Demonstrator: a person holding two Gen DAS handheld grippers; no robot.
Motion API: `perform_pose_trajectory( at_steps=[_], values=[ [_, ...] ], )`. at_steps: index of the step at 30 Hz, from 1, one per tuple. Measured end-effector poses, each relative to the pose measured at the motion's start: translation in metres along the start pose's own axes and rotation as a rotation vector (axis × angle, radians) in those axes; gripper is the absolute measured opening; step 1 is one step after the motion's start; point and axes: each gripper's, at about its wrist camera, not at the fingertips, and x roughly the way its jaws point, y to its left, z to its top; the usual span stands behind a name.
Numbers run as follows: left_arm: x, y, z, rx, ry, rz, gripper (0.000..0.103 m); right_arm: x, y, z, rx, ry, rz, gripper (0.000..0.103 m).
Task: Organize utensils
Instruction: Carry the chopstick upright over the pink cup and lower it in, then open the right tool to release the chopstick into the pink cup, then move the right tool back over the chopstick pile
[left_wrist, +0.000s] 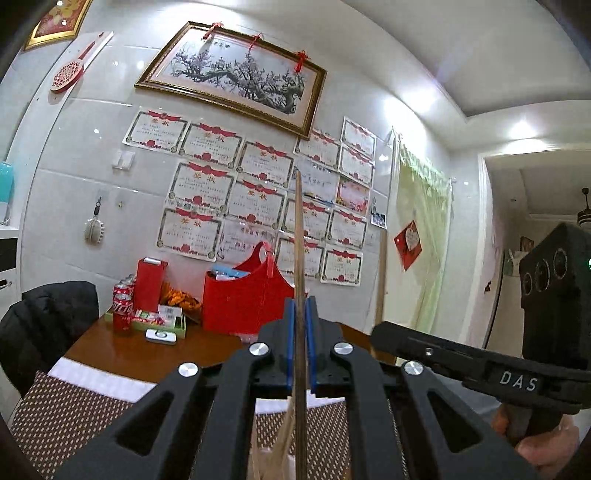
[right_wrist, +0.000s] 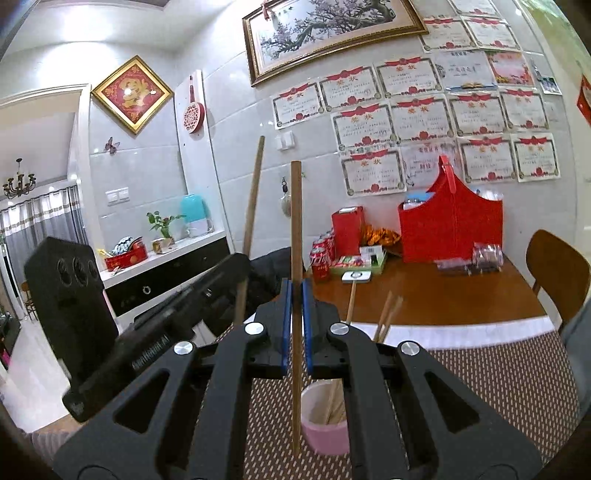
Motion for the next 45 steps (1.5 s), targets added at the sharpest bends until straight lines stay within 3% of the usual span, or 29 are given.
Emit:
perform_pose_trajectory(
  at_steps=[6,16,21,23,24,25,28,35,45],
  values=[
    [0.043,0.015,-0.015,-0.009,0.018,0.027,0.006,0.035,-0.016,0.003,0.008,0.007,-0.016,0.006],
    [0.074,0.029,-0.048,-0.033,0.049,0.042,0.006,0.069,-0.041,-0.016,0.034,0.054,-0.04,0.006],
    [0.081,0.039,-0.071,-0.048,0.121,0.082,0.01,0.081,-0.047,-0.028,0.048,0.111,-0.049,0.008],
    [0.077,0.043,-0.073,-0.058,0.136,0.102,0.062,0.081,-0.051,-0.032,0.072,0.133,-0.051,0.039],
    [0.072,0.044,-0.072,-0.058,0.128,0.115,0.071,0.077,-0.053,-0.032,0.087,0.123,-0.06,0.086],
    [0.065,0.044,-0.069,-0.049,0.114,0.127,0.076,0.069,-0.053,-0.031,0.097,0.085,-0.072,0.093],
    [0.051,0.042,-0.059,-0.018,0.124,0.152,0.085,0.053,-0.052,-0.027,0.103,0.043,-0.092,0.094],
    [0.013,0.029,-0.03,0.012,0.165,0.221,0.097,0.023,-0.047,-0.018,0.113,0.035,-0.165,0.097],
    [-0.044,-0.015,0.003,0.138,0.229,0.342,0.098,-0.032,-0.034,-0.018,0.119,0.046,-0.257,0.097]
  ],
)
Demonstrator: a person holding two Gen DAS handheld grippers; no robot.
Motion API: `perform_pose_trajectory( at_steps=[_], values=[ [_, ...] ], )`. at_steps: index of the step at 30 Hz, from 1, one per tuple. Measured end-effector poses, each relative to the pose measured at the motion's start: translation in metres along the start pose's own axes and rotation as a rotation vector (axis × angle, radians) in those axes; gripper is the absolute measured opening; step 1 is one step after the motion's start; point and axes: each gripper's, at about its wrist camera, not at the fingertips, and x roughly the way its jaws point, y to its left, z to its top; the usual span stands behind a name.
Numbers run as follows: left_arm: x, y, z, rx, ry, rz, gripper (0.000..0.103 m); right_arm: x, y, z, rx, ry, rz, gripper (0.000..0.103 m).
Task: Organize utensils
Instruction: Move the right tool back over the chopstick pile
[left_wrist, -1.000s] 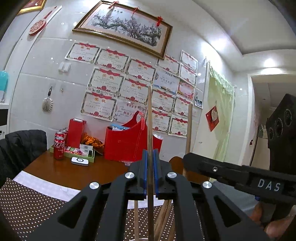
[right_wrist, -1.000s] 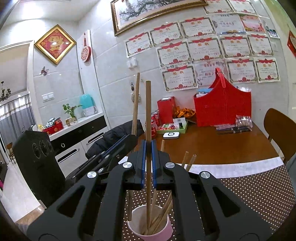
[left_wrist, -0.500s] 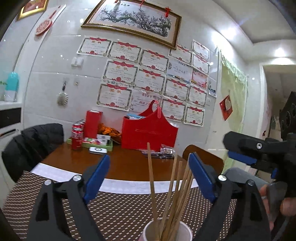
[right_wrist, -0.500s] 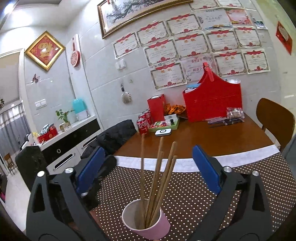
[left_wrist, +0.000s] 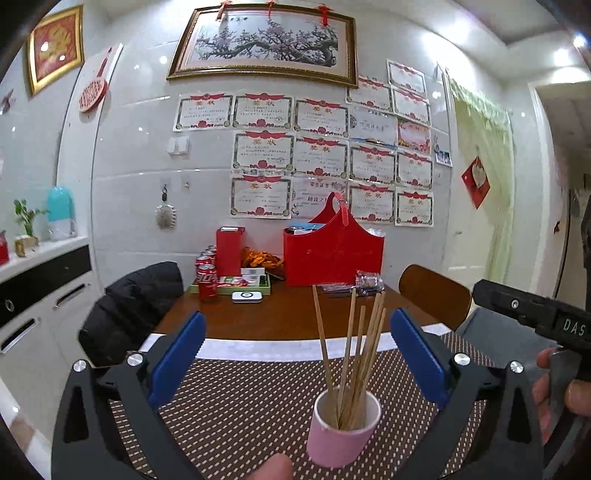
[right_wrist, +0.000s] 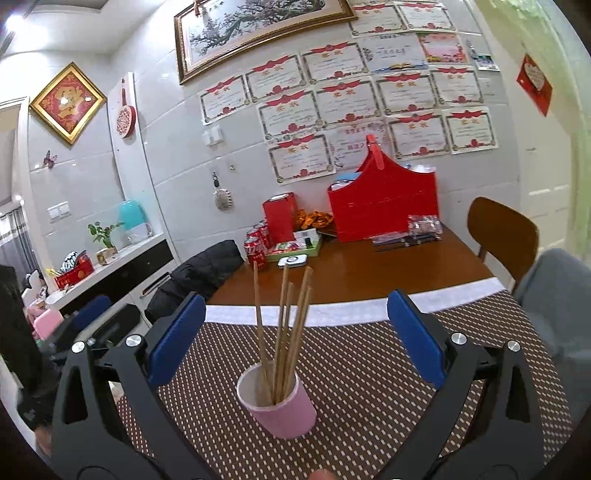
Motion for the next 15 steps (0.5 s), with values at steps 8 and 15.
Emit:
perform_pose_trajectory(
  at_steps=[8,15],
  values=[
    [-0.047,-0.011,0.003,0.02,0.046,-0.006,0.098,-0.055,0.002,-0.011,-0.013,-0.001,-0.05,0.097],
    [-0.086,-0.021,-0.009,0.047,0.042,-0.001,0.098,-0.099,0.001,-0.024,-0.019,-0.01,-0.102,0.097]
  ],
)
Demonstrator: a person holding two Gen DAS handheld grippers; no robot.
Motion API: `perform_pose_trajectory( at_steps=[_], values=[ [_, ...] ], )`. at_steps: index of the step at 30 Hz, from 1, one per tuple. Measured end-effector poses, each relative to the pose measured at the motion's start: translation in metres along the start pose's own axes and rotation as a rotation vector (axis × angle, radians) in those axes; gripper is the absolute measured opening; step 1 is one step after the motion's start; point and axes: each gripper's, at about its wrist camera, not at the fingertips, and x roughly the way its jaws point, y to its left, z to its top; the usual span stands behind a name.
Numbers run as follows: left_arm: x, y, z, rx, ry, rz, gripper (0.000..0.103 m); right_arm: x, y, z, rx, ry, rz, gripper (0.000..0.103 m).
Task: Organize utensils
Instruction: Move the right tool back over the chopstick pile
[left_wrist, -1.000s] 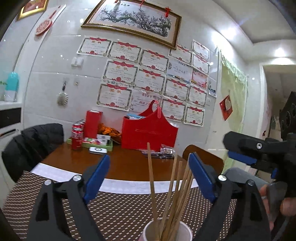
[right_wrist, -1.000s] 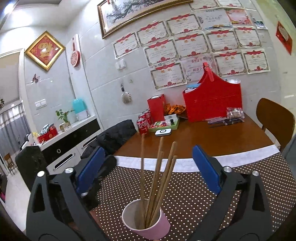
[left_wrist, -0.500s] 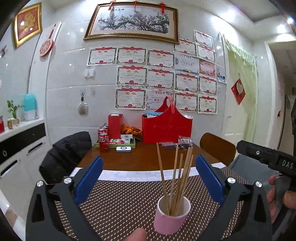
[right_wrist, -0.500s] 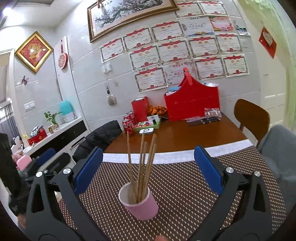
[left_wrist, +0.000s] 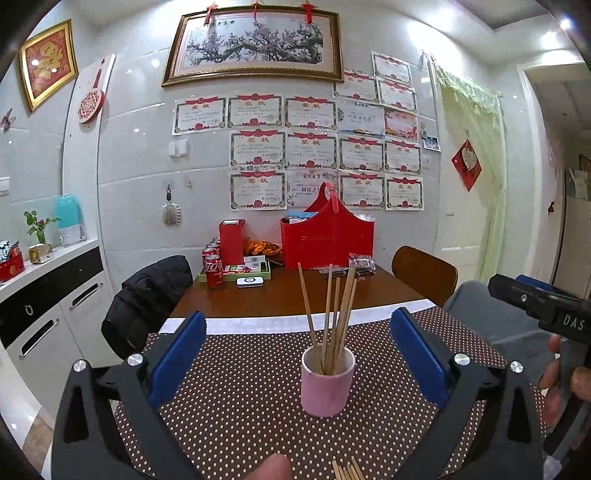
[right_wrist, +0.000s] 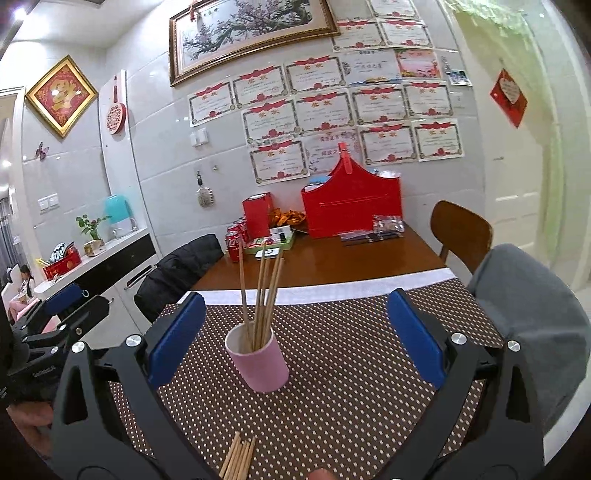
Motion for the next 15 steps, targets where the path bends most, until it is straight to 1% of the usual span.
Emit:
perform_pose_trajectory(
  at_steps=[3,5,10,15],
  values=[
    [-0.011,-0.004,-0.009,0.011,0.014,0.009,0.098,-0.011,-0.002,-0.007,0.001,0.014,-0.021,0.097],
    [-0.015,-0.005,-0.017,0.017,0.033,0.011,0.098,-0.016,-0.001,-0.014,-0.009,0.034,-0.012,0.097],
    [-0.016,-0.003,-0.042,0.003,0.109,0.006,0.098,-0.021,-0.001,-0.034,-0.013,0.074,-0.011,0.097],
    [-0.013,0.003,-0.062,-0.01,0.172,0.021,0.098,-0.019,0.0,-0.043,-0.008,0.107,-0.01,0.097]
  ],
)
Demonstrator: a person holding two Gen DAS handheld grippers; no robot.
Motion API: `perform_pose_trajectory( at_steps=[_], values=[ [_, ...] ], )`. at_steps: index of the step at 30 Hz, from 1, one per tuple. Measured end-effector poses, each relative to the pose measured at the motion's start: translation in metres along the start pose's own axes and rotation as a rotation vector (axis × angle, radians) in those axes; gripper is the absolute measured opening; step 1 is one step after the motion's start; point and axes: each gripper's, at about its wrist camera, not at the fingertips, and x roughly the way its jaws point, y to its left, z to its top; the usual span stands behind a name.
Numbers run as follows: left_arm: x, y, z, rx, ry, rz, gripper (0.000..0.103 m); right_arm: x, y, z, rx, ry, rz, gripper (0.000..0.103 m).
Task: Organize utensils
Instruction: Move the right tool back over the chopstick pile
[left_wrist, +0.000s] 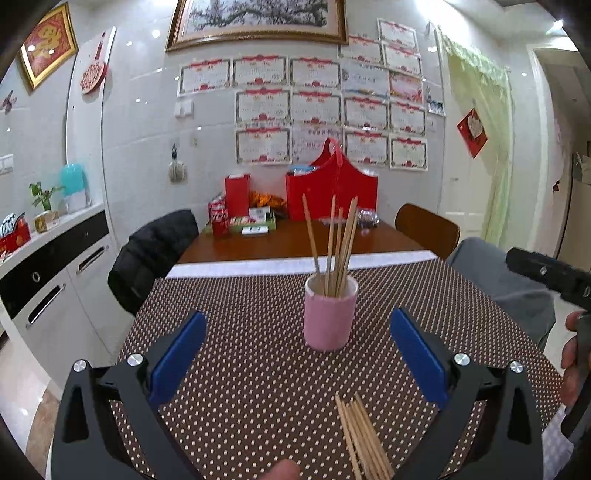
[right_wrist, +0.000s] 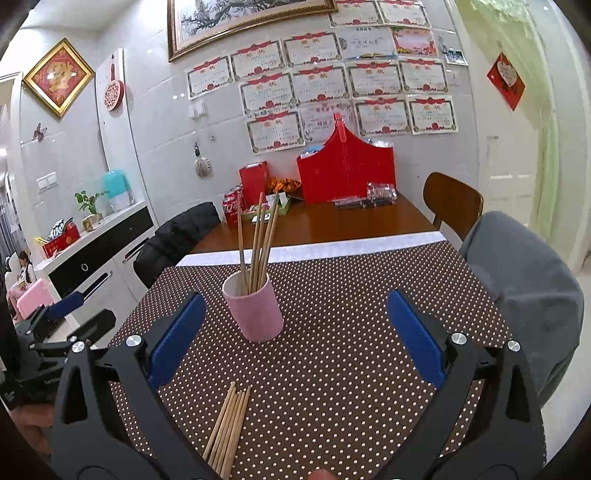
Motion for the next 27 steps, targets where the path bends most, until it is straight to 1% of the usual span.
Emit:
perform_pose_trajectory(
  at_steps=[2,5,9,14,17,21,27],
  values=[
    [0.002,0.002,-0.007,0.005,0.023,0.006,0.098,0.001,0.003,-0.006,-0.01,0.015,-0.003,0.097],
    [0.011,0.005,-0.024,0.014,0.091,0.016,0.098,0.006,0.006,-0.02,-0.027,0.063,0.004,0.097],
    [0.034,0.006,-0.057,0.029,0.239,0.006,0.098,0.019,0.002,-0.047,-0.009,0.145,0.009,0.097],
    [0.058,-0.006,-0.1,0.088,0.388,-0.004,0.098,0.032,-0.002,-0.071,0.007,0.217,0.008,0.097],
    [0.069,-0.009,-0.117,0.102,0.444,-0.012,0.098,0.036,-0.003,-0.081,0.001,0.251,0.008,0.097],
    [0.08,-0.016,-0.131,0.121,0.497,-0.03,0.098,0.041,-0.005,-0.094,-0.005,0.293,0.003,0.097],
    [0.093,-0.021,-0.144,0.137,0.547,-0.044,0.098,0.048,-0.011,-0.11,0.003,0.347,-0.007,0.097]
  ],
)
